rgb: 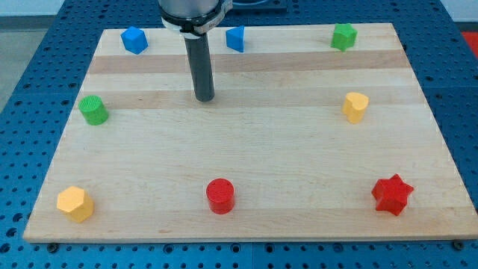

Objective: Move the green circle towards the bottom center

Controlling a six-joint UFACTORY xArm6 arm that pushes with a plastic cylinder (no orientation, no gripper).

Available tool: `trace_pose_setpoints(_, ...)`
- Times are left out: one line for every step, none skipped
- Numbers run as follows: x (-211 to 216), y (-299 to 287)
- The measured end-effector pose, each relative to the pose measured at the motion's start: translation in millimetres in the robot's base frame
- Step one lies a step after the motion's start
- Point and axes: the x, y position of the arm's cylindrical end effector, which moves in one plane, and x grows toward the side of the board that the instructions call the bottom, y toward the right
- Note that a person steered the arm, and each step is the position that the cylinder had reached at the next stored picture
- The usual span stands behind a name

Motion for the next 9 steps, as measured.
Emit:
trace_pose_setpoints(-1,0)
trace_pose_setpoints(-6,0)
trace_pose_setpoints(-15,-15)
trace_pose_setpoints(-24,-50)
trace_pose_setpoints(-24,-91)
trace_pose_setpoints(-24,-136)
trace_pose_setpoints(-24,-195)
trace_pose_setpoints(-1,-217)
trace_pose_setpoints(4,-217)
